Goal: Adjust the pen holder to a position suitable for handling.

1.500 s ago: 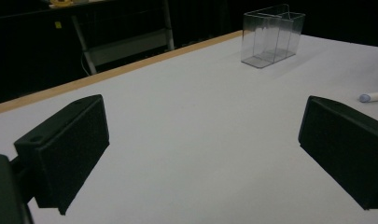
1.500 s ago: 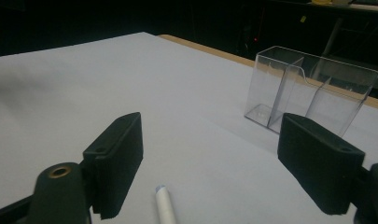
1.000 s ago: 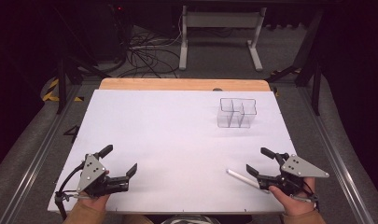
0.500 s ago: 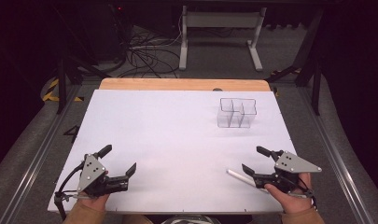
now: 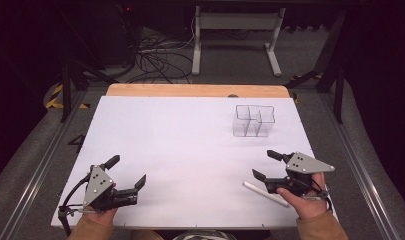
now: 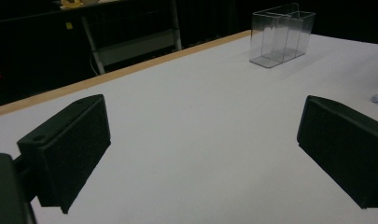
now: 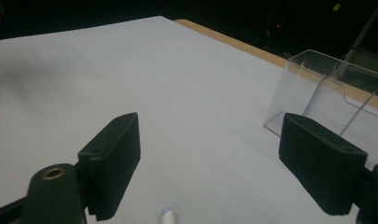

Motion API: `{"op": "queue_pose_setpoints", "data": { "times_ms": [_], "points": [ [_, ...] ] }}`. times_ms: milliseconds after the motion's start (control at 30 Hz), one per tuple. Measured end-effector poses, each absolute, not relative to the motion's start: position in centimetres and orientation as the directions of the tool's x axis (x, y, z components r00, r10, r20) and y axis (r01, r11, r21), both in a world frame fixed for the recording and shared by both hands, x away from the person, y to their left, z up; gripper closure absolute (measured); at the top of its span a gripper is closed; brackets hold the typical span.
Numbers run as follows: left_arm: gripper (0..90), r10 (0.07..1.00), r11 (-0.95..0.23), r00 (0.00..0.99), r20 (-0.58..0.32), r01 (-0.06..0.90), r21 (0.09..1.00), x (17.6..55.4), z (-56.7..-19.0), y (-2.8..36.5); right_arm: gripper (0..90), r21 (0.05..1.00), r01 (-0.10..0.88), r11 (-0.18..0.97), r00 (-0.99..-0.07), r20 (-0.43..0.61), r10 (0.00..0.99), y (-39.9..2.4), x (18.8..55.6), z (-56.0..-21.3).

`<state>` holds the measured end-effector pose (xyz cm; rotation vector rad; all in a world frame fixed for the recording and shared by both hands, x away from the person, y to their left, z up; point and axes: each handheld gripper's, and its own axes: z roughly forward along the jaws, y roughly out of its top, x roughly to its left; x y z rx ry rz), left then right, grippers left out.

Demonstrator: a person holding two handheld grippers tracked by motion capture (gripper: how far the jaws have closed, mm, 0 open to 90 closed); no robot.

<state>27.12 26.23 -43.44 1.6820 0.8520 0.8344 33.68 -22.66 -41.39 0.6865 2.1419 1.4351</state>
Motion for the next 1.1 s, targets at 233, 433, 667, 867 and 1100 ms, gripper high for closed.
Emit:
{"op": "queue_pose_setpoints", "data": {
  "times_ms": [233, 433, 667, 867, 1100],
  "points": [
    [3.4, 0.852, -0.222, 0.51, 0.122, 0.14, 0.965, 27.2, -43.5, 26.1, 21.1, 0.933, 0.147, 0.328, -0.781, -0.094, 0.617, -21.6, 34.4, -41.1],
    [3.5, 0.851, -0.222, 0.51, 0.122, 0.139, 0.965, 27.2, -43.5, 26.2, 17.1, 0.927, 0.179, 0.33, -0.809, -0.052, 0.586, -21.0, 35.0, -41.1],
    [3.5, 0.852, -0.22, 0.51, 0.12, 0.14, 0.965, 27.2, -43.5, 26.2, 15.5, 0.902, 0.233, 0.365, -0.816, -0.023, 0.578, -21.4, 35.1, -40.9],
    [3.4, 0.853, -0.219, 0.508, 0.12, 0.141, 0.965, 27.2, -43.5, 26.1, 25.5, 0.857, 0.254, 0.448, -0.827, -0.048, 0.561, -21.8, 35.0, -40.5],
    [3.5, 0.852, -0.221, 0.509, 0.122, 0.138, 0.965, 27.3, -43.4, 26.1, 30.6, 0.819, 0.264, 0.51, -0.83, -0.077, 0.552, -21.9, 34.9, -40.5]
  ]
}}
